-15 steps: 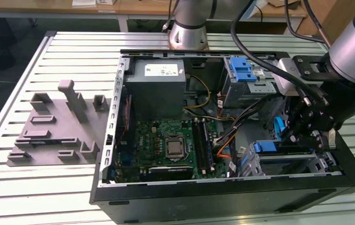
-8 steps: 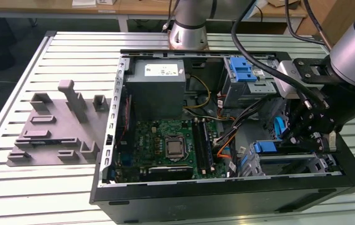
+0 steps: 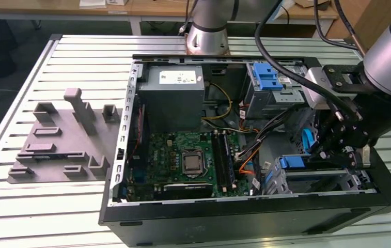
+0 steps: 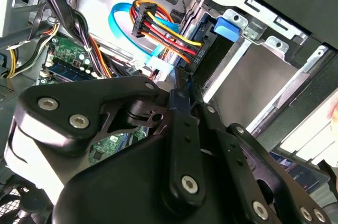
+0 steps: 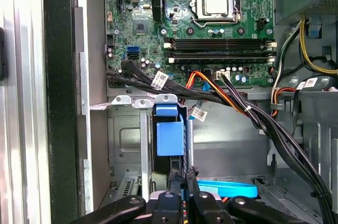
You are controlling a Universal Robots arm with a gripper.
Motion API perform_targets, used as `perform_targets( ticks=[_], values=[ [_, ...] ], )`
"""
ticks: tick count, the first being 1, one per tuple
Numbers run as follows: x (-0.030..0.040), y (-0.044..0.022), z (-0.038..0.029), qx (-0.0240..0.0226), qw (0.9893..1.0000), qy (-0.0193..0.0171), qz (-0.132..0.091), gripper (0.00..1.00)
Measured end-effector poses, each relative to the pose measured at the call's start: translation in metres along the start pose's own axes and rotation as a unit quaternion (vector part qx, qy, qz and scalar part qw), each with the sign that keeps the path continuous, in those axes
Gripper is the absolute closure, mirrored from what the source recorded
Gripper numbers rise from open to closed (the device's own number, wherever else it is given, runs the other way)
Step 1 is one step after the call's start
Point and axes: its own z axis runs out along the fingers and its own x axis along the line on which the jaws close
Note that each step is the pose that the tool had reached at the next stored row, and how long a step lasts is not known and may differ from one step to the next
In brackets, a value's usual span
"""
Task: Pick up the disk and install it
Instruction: 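Insert the second disk wire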
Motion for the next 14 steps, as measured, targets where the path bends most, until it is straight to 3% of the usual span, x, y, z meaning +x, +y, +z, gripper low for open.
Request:
perform_targets(
  ticks=[2,3,14],
  values=[
    [0.0,0.0,0.0001,0.0,1.0,-0.0002,0.0,0.83],
    [0.0,0.0,0.0,0.0,1.0,-0.0003,0.0,0.77],
    [-0.0006,0.0,-0.0102,-0.0003,1.0,-0.0001,0.0,0.77]
  ],
)
